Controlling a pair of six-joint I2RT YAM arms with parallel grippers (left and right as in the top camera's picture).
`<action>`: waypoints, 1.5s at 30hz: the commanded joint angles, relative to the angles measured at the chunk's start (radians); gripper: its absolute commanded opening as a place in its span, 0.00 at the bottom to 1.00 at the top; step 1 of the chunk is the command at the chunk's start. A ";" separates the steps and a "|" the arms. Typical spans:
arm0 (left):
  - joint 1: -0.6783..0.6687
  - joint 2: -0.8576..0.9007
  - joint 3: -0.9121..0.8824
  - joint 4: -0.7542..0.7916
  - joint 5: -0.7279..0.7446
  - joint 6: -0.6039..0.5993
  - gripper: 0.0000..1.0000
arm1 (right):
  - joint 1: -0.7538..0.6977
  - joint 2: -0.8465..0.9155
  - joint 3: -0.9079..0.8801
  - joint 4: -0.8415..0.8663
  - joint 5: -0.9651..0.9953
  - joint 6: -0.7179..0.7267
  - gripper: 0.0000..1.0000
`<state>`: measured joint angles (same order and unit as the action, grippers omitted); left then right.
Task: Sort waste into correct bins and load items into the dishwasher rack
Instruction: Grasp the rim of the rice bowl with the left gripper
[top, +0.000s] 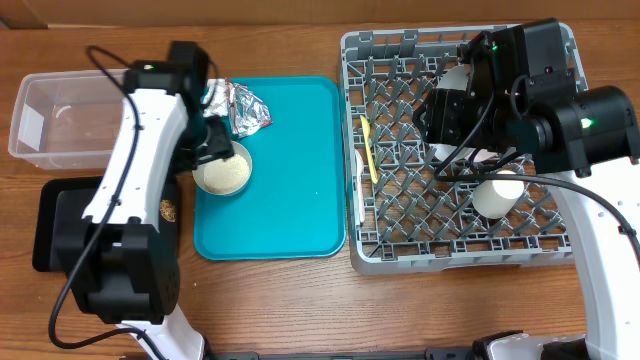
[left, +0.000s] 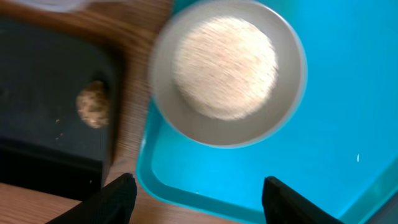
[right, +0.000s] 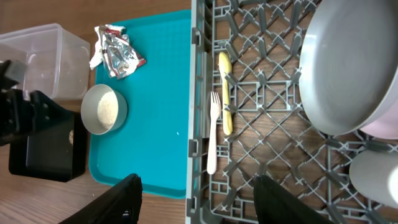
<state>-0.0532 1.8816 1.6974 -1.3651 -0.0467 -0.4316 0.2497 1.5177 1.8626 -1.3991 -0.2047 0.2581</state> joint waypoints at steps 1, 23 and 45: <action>0.021 0.006 -0.008 0.029 0.001 -0.061 0.68 | 0.003 -0.003 0.002 -0.007 0.010 0.005 0.61; -0.088 0.009 -0.277 0.430 0.153 0.203 0.67 | 0.003 -0.003 0.002 -0.029 0.048 0.001 0.61; -0.088 0.010 -0.277 0.459 0.148 0.340 0.61 | 0.003 -0.003 0.002 -0.032 0.048 0.001 0.61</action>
<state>-0.1436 1.8854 1.4216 -0.8829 0.1158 -0.1043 0.2497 1.5177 1.8622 -1.4319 -0.1677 0.2581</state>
